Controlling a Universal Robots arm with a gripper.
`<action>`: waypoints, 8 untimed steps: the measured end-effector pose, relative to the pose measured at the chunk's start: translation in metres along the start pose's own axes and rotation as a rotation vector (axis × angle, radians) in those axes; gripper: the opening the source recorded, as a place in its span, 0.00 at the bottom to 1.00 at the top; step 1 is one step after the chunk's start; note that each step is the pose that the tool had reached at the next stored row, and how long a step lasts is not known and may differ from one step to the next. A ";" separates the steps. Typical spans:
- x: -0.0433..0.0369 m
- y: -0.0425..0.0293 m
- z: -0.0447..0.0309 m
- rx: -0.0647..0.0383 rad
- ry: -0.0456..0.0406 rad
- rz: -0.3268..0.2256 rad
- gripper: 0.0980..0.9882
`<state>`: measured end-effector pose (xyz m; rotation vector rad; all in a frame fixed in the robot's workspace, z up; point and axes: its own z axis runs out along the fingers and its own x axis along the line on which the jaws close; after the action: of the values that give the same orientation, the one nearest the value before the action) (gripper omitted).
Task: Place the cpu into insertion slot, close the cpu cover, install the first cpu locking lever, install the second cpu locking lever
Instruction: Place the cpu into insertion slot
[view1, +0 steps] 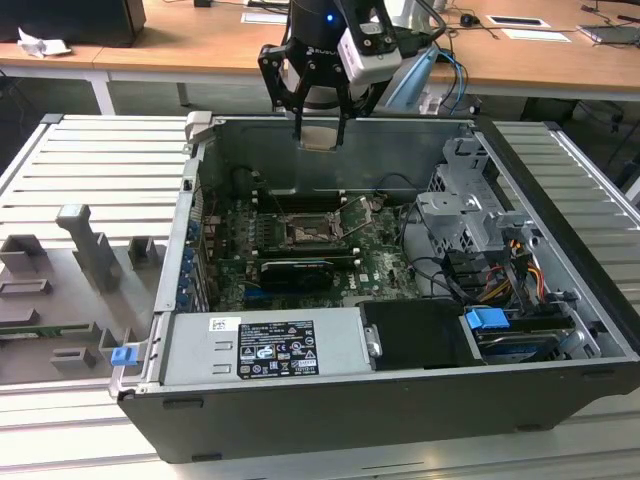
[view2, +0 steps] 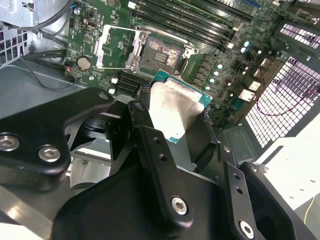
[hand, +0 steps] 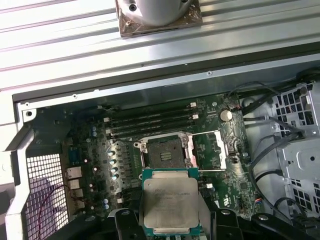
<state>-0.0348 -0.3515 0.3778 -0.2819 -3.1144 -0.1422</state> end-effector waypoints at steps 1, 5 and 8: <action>0.0000 0.0000 0.0000 0.000 -0.0003 0.004 0.48; 0.0000 0.0000 0.0000 0.000 -0.0014 0.015 0.48; 0.0000 0.0000 0.0000 0.000 -0.0021 0.023 0.48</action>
<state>-0.0348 -0.3515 0.3778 -0.3186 -3.1120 -0.1424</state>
